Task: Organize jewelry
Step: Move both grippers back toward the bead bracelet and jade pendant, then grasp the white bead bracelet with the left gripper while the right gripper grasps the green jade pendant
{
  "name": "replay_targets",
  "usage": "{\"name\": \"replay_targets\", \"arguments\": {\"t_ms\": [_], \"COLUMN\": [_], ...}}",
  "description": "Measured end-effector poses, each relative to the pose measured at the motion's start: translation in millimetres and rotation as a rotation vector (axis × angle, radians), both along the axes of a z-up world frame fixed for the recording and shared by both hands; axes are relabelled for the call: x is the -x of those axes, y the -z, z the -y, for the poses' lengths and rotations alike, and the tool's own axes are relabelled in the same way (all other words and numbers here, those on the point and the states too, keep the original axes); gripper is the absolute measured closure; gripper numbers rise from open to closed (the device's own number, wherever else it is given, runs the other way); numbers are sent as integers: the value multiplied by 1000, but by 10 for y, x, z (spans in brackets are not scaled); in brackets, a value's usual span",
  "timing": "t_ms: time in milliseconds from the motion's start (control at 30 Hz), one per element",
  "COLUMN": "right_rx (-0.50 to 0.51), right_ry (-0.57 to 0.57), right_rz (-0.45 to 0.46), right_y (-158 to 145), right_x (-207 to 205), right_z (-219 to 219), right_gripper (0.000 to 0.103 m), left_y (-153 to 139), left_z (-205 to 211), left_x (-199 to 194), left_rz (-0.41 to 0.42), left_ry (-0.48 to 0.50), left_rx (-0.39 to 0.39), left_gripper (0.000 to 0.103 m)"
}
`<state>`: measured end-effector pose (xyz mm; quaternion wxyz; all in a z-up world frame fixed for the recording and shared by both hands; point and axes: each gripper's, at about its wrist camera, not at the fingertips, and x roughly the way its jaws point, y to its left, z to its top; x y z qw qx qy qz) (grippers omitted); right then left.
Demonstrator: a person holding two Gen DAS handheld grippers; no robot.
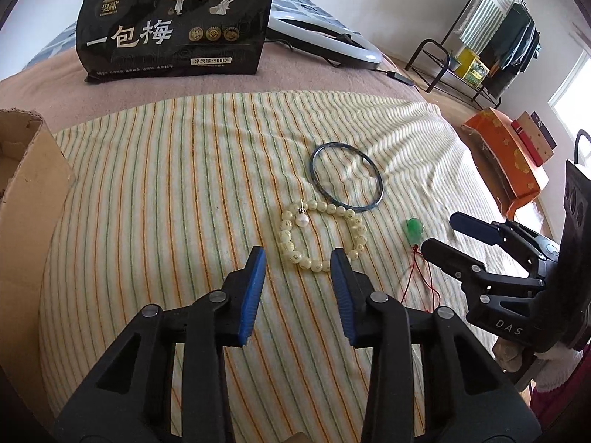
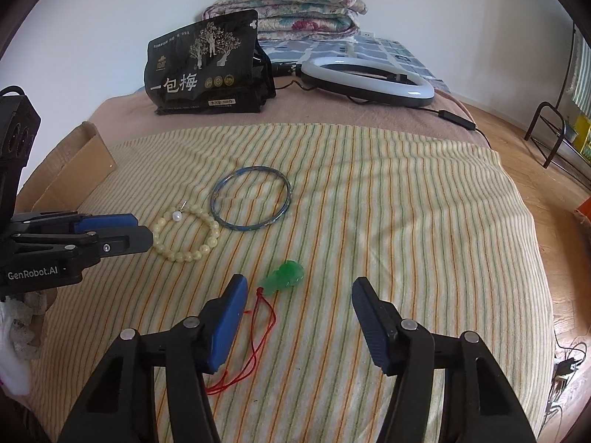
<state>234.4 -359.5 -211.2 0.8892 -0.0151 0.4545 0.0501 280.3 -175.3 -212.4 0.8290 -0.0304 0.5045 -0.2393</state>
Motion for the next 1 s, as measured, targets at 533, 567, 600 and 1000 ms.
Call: {"name": "replay_targets", "arguments": {"t_ms": [533, 567, 600, 1000], "right_rx": [45, 44, 41, -33], "right_ry": [-16, -17, -14, -15], "right_rz": [-24, -27, -30, -32], "right_y": [141, 150, 158, 149], "right_x": [-139, -147, -154, -155], "right_z": [-117, -121, -123, -69], "right_gripper": [52, 53, 54, 75], "left_y": [177, 182, 183, 124], "left_z": [114, 109, 101, 61], "left_x": [-162, -170, -169, -145], "left_rz": [-12, -12, -12, 8], "left_ry": [-34, -38, -42, -70], "left_rx": [-62, -61, -61, -51], "left_gripper": [89, 92, 95, 98]}}
